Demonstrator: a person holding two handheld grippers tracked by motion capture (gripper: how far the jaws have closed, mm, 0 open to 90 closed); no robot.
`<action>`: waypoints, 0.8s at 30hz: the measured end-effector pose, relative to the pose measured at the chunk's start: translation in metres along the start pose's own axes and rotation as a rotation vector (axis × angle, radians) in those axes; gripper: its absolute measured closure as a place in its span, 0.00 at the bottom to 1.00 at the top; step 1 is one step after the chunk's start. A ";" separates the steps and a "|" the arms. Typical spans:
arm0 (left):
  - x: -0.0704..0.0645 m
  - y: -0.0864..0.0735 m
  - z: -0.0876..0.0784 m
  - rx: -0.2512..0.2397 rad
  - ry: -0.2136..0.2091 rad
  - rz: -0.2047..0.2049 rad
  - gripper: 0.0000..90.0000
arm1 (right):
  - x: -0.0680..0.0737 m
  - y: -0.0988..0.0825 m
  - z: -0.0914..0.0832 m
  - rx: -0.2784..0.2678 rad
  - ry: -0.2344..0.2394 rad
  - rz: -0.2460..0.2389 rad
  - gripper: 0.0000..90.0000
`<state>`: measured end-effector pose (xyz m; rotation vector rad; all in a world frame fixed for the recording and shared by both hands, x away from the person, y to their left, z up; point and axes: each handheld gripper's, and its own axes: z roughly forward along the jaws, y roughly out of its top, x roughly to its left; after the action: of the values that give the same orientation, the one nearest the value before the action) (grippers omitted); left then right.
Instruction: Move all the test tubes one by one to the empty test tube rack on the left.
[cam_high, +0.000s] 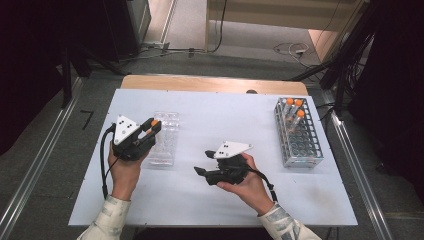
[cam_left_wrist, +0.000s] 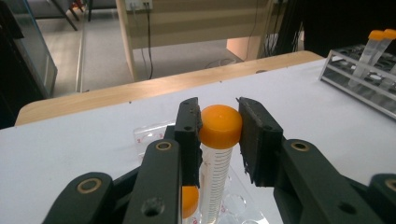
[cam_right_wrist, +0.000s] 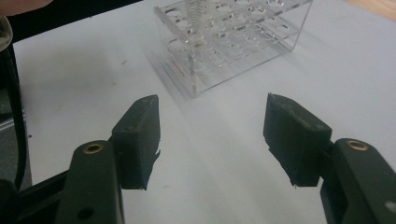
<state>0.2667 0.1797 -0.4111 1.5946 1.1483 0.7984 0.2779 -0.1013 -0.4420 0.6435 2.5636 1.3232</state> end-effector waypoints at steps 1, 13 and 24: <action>0.000 -0.001 0.001 0.002 0.002 -0.002 0.78 | 0.000 0.000 0.000 0.001 0.001 0.001 0.39; 0.000 -0.009 0.006 0.036 0.007 -0.004 0.77 | 0.000 0.000 0.000 0.001 0.004 -0.002 0.39; 0.000 -0.012 0.008 0.046 0.011 -0.012 0.77 | 0.000 -0.001 0.001 0.002 0.006 -0.005 0.39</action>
<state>0.2708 0.1782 -0.4250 1.6210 1.1908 0.7794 0.2777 -0.1010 -0.4432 0.6338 2.5699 1.3232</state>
